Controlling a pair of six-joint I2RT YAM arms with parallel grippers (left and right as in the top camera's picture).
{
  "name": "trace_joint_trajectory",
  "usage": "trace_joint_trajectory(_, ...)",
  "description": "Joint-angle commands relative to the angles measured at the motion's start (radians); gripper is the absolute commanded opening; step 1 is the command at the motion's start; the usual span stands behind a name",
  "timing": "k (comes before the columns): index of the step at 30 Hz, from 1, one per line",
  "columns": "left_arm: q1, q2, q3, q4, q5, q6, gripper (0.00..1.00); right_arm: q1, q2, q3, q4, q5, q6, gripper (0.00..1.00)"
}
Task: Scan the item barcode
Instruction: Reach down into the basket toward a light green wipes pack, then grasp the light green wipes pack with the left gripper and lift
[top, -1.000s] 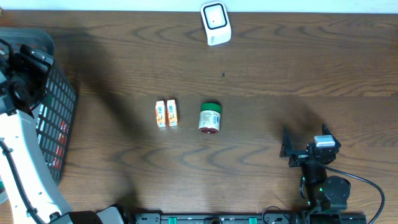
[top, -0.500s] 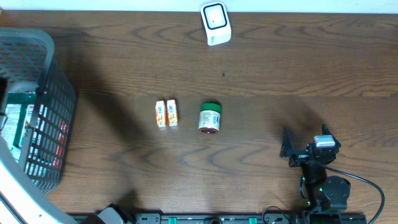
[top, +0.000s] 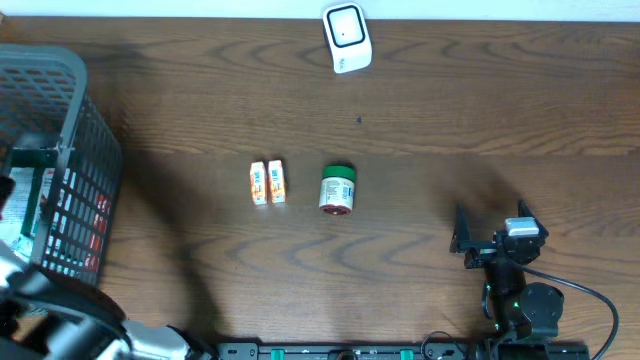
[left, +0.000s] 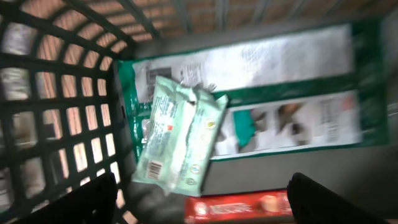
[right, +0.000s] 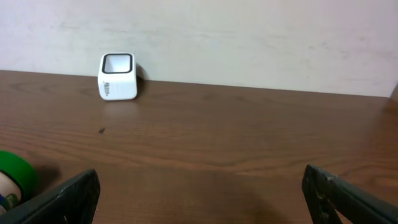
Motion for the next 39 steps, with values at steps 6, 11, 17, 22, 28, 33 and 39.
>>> trace_joint_trajectory(6, 0.049, 0.149, -0.006, -0.039, 0.019, 0.129, 0.93, -0.003, -0.005, -0.001, -0.004, 0.001, 0.012, 0.99)
trace_joint_trajectory(11, 0.084, 0.197, -0.007, -0.04, 0.089, 0.163, 0.95, -0.003, -0.005, -0.001, -0.004, 0.001, 0.012, 0.99)
trace_joint_trajectory(17, 0.118, 0.21, -0.048, -0.015, 0.132, 0.177, 0.96, -0.003, -0.005, -0.001, -0.004, 0.001, 0.012, 0.99)
trace_joint_trajectory(22, 0.137, 0.21, -0.12, 0.042, 0.143, 0.176, 0.95, -0.003, -0.005, -0.001, -0.004, 0.001, 0.012, 0.99)
trace_joint_trajectory(28, 0.14, 0.21, -0.202, 0.143, 0.143, 0.176, 0.95, -0.003, -0.005, -0.001, -0.004, 0.001, 0.012, 0.99)
trace_joint_trajectory(33, 0.138, 0.21, -0.237, 0.186, 0.276, 0.177, 0.86, -0.003, -0.005, -0.001, -0.004, 0.001, 0.012, 0.99)
trace_joint_trajectory(39, 0.136, 0.171, -0.232, 0.198, 0.335, 0.195, 0.74, -0.003, -0.005, -0.001, -0.004, 0.001, 0.012, 0.99)
